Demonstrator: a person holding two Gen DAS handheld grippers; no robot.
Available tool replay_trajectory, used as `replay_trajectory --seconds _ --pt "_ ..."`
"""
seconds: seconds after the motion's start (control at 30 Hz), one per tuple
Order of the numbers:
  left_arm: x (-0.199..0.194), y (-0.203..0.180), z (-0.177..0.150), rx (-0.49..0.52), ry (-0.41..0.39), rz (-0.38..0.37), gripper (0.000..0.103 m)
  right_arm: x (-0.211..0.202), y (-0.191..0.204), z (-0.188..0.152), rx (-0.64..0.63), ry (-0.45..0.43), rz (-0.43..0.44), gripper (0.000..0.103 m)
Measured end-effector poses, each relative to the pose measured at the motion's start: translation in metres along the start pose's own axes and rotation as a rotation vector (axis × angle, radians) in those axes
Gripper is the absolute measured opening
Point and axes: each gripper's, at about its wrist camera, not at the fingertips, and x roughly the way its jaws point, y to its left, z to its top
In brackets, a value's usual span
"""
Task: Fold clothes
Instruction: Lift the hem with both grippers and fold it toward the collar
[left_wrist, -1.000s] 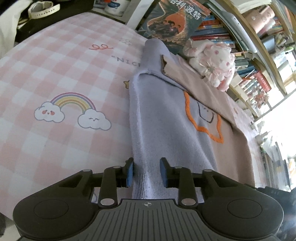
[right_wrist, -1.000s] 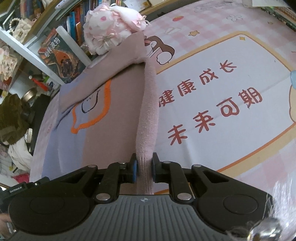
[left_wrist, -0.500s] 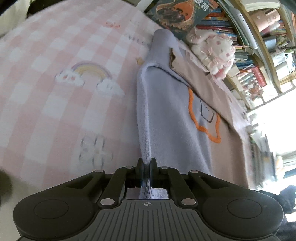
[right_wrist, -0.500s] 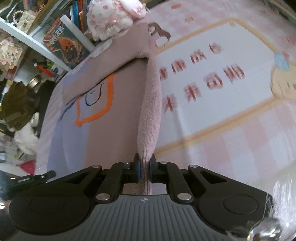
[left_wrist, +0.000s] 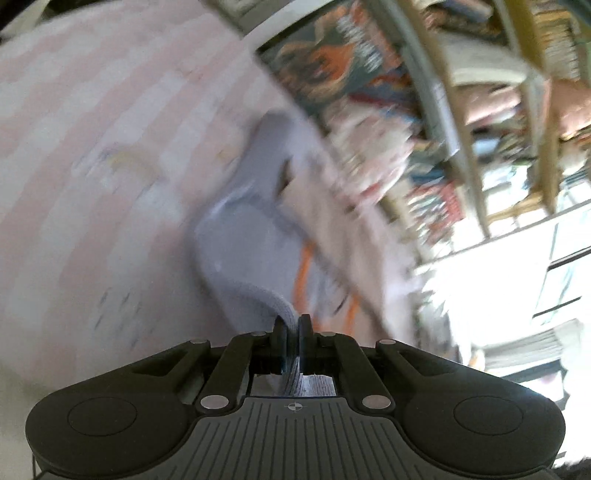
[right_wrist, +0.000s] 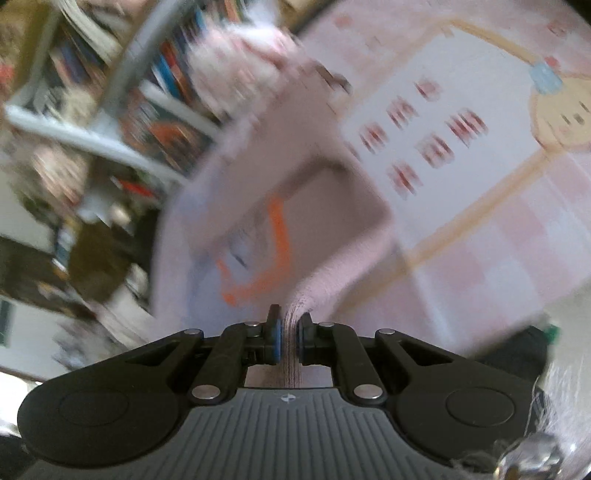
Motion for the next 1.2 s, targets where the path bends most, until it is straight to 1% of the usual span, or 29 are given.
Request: replay_trajectory --seconds 0.1,0.17,0.27,0.3,0.4,0.53,0.7,0.8,0.93,1.07,1.1,1.17,1.2 --pt "0.004 -0.011 0.021 -0.028 -0.087 -0.074 0.004 -0.001 0.01 0.017 0.031 -0.1 0.09 0.008" --pt "0.009 -0.015 0.034 -0.051 -0.147 -0.109 0.004 0.001 0.013 0.03 0.053 -0.164 0.141 0.008" --pt "0.019 -0.027 0.052 -0.041 -0.219 -0.106 0.004 0.003 0.018 0.052 0.077 -0.246 0.19 0.008" --pt "0.022 -0.032 0.058 -0.024 -0.232 -0.1 0.004 0.004 0.02 0.059 0.083 -0.273 0.206 0.008" --pt "0.034 -0.043 0.073 0.012 -0.259 -0.085 0.004 0.011 0.032 0.081 0.07 -0.322 0.22 0.008" --pt "0.055 -0.05 0.091 0.027 -0.26 -0.064 0.004 0.024 0.041 0.104 0.048 -0.342 0.202 0.008" --pt "0.082 -0.046 0.108 0.031 -0.229 -0.009 0.004 0.049 0.04 0.129 0.053 -0.329 0.146 0.008" --pt "0.094 -0.04 0.113 0.02 -0.219 0.02 0.004 0.066 0.037 0.139 0.058 -0.319 0.103 0.008" --pt "0.113 -0.031 0.118 0.007 -0.205 0.071 0.004 0.086 0.036 0.149 0.015 -0.308 0.038 0.008" --pt "0.128 -0.024 0.121 -0.001 -0.195 0.11 0.005 0.102 0.029 0.157 0.02 -0.291 0.008 0.008" --pt "0.131 -0.022 0.122 -0.001 -0.191 0.12 0.005 0.106 0.028 0.16 0.023 -0.286 -0.001 0.008" --pt "0.136 -0.023 0.123 0.012 -0.174 0.144 0.01 0.113 0.025 0.164 0.028 -0.275 -0.019 0.011" --pt "0.138 -0.024 0.124 0.021 -0.164 0.156 0.012 0.115 0.024 0.165 0.033 -0.275 -0.03 0.015"
